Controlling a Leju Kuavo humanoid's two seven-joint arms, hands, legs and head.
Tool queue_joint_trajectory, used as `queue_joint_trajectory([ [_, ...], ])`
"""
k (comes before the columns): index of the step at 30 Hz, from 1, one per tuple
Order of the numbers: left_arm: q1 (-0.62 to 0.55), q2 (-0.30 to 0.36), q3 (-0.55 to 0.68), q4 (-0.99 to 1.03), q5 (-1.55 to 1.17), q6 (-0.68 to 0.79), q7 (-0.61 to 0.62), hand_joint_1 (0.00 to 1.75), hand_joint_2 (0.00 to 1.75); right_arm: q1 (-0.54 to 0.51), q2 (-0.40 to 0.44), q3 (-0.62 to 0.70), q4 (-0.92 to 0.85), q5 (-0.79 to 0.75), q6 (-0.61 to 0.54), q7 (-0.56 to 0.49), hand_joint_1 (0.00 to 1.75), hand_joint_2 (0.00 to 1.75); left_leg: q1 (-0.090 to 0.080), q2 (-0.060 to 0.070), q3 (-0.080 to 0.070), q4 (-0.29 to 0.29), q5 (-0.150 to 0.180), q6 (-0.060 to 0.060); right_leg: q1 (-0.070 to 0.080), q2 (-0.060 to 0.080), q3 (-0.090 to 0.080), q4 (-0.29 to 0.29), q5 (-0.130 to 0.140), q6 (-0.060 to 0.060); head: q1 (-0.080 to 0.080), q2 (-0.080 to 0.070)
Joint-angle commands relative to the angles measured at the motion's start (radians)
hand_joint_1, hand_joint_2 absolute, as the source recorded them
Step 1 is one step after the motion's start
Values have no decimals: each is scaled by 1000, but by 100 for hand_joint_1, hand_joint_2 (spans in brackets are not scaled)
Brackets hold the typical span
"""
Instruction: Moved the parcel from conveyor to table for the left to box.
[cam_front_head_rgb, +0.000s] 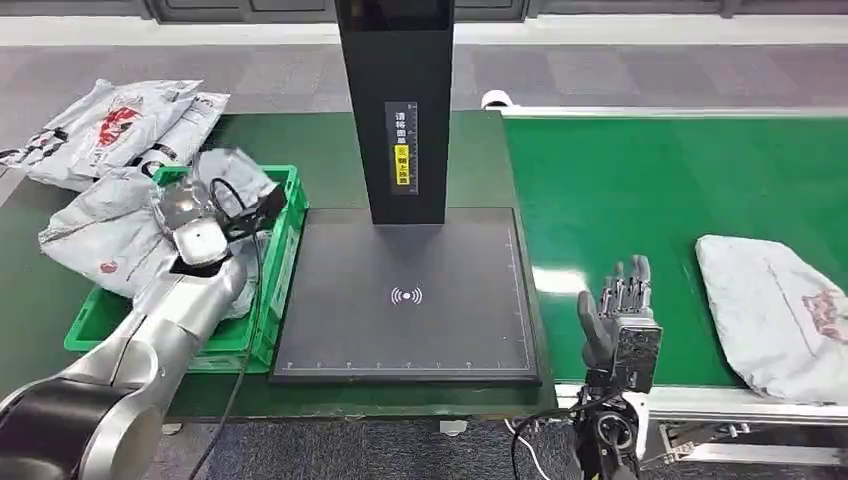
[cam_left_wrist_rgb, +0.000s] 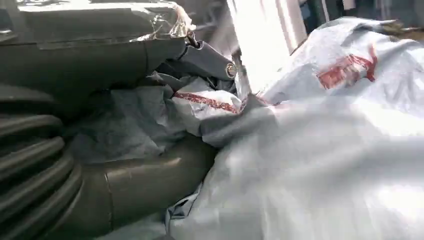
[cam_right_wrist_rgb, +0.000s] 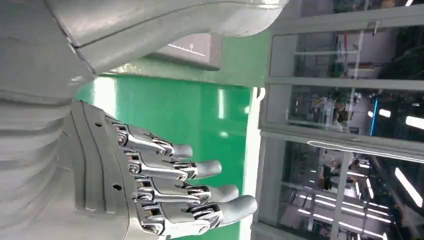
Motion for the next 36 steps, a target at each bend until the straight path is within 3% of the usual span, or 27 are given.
queue_joint_trajectory([
  [1, 22, 25, 86, 116, 16, -67, 9, 175, 175, 15, -5, -34, 21, -23, 19, -12, 0, 175, 0, 2, 3, -3, 0, 1, 0, 0, 3, -3, 0, 0, 0, 0],
  [7, 40, -13, 176, 103, 24, 49, -98, 175, 175, 11, -10, -18, 22, -29, 17, -14, 0, 175, -1, 0, 3, -2, 0, 1, -2, 0, 3, -2, 1, 0, 0, 0],
  [8, 38, -27, 199, 101, 27, 84, -120, 68, 175, 9, -8, -22, 15, -30, 15, -13, 0, 175, -1, -2, 2, -1, 0, 1, -2, -1, 2, -1, 0, 0, 0, 0],
  [9, 35, -40, 240, 95, 50, 144, -163, 0, 175, 6, -4, -28, 9, -31, 13, -11, 0, 175, -1, -2, 2, -2, 1, 1, -2, -2, 2, -2, 1, 0, 0, 0],
  [12, 17, -58, 270, 87, 59, 231, -194, 0, 175, 2, 6, -39, -10, -27, 3, 2, 0, 175, -1, -3, 0, 0, 1, 1, -1, -3, 0, -1, 0, 0, 0, 0],
  [13, 8, -72, 307, 74, 92, 330, -258, 0, 175, 5, 11, -44, -19, -24, -5, 6, 0, 175, 0, -4, -1, 0, 1, 0, -1, -4, 0, -1, 0, 0, 0, 0],
  [14, -5, -75, 308, 78, 90, 322, -256, 0, 175, 7, 12, -44, -22, -24, -5, 6, 0, 175, 0, -3, -1, 0, 1, 0, -1, -4, 0, -1, 1, 0, 0, 0],
  [15, -19, -90, 351, 72, 132, 395, -328, 0, 175, 12, 15, -46, -28, -22, -10, 9, 0, 175, 0, -4, -2, 1, 1, 0, -1, -4, -1, 0, 0, 0, 0, 0],
  [16, -41, -105, 403, 72, 184, 415, -394, 0, 0, 12, 16, -47, -25, -21, -12, 11, 0, 175, 0, -5, -2, 1, 2, 0, 0, -6, -1, 0, 1, 0, 0, 0],
  [18, -74, -140, 492, 56, 276, 517, -568, 0, 0, 4, 21, -49, -17, -19, -26, 10, 0, 175, 0, -6, -3, 2, 2, 0, 0, -6, -1, 0, 0, 0, 0, 0],
  [20, -98, -156, 523, 53, 310, 534, -619, 0, 0, -4, 24, -47, -12, -19, -34, 10, 0, 175, 1, -7, -4, 2, 2, 0, 0, -7, -1, 0, 1, 0, 0, 0],
  [22, -123, -206, 649, 17, 504, 549, -871, 0, 0, -13, 23, -44, -1, -18, -63, 8, 0, 175, 1, -6, -4, 3, 2, 0, 0, -6, -2, 1, 1, 0, 0, 0],
  [24, -140, -244, 724, 7, 652, 495, -1044, 0, 0, -11, 15, -35, 15, -23, -96, -2, 0, 175, 1, -5, -4, 2, 2, 0, 0, -5, -2, 0, 1, 0, 0, 0],
  [27, -135, -265, 737, 9, 686, 491, -1070, 0, 0, -2, 10, -38, 24, -24, -110, -11, 0, 175, 0, -6, -2, 1, 2, 1, 0, -7, 0, -1, 1, 0, 0, 0],
  [28, -135, -265, 746, 12, 707, 469, -1085, 0, 0, -2, 8, -37, 24, -26, -111, -13, 0, 0, 0, -6, -2, 1, 2, 0, -1, -6, 0, -1, 1, 0, 0, 0],
  [36, -131, -267, 753, 13, 727, 455, -1100, 0, 0, 0, 6, -37, 22, -27, -113, -14, 0, 0, 0, -3, -1, 0, 1, 0, 0, -4, 0, -1, 1, -1, 0, 0],
])
